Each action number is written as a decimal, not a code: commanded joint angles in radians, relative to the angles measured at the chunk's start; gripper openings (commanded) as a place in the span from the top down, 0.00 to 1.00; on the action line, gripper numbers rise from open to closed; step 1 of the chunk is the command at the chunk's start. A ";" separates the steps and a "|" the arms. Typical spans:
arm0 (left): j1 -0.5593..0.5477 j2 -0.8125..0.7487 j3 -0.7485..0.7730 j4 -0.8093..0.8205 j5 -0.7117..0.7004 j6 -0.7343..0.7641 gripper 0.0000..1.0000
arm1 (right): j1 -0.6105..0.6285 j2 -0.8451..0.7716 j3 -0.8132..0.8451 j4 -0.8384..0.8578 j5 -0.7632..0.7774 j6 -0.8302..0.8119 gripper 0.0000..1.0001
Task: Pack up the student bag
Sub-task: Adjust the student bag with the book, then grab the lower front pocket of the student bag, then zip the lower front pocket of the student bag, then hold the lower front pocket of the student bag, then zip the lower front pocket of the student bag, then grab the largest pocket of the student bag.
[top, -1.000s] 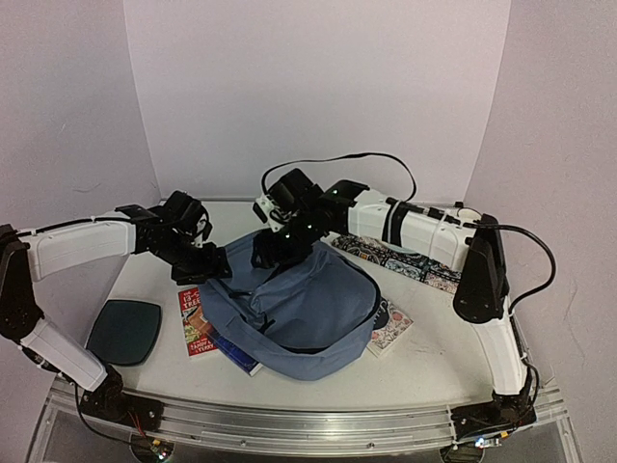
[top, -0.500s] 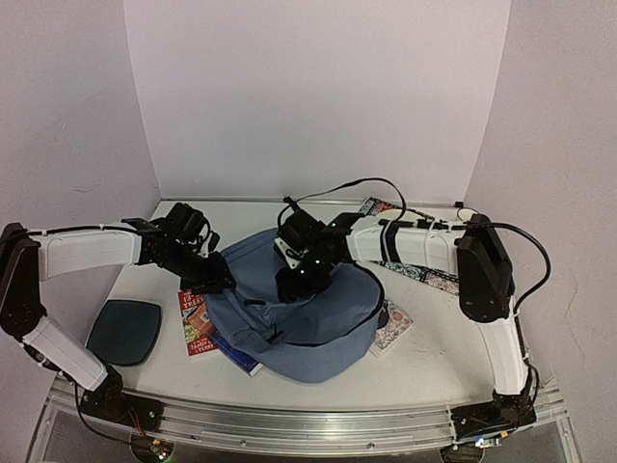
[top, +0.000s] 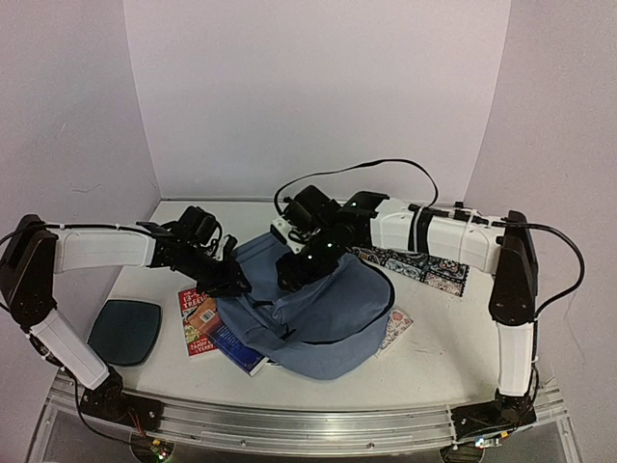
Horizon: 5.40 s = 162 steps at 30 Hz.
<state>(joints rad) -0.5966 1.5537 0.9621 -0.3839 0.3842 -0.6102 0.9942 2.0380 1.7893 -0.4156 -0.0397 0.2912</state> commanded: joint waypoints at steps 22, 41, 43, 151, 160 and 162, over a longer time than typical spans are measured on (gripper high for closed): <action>-0.019 0.008 0.038 0.055 0.011 -0.014 0.70 | 0.066 0.301 0.317 -0.135 0.033 -0.281 0.51; -0.019 -0.032 -0.044 0.049 -0.054 -0.027 0.73 | 0.063 0.234 0.271 -0.104 0.084 -0.223 1.00; -0.018 -0.033 -0.057 0.049 -0.060 -0.025 0.73 | 0.058 0.208 0.255 -0.091 0.101 -0.199 1.00; -0.252 -0.222 -0.111 0.371 -0.284 0.251 1.00 | -0.426 -0.080 -0.118 0.327 -0.267 0.272 0.77; -0.209 -0.077 0.119 0.362 -0.280 0.222 1.00 | -0.320 -0.277 -0.220 0.235 -0.288 0.241 0.65; -0.192 -0.056 0.148 0.361 -0.283 0.218 1.00 | -0.276 -0.297 -0.240 0.229 -0.288 0.246 0.63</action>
<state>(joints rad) -0.8215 1.4793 0.9963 -0.0819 0.1109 -0.3714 0.6328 1.8193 1.5904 -0.1253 -0.3037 0.5535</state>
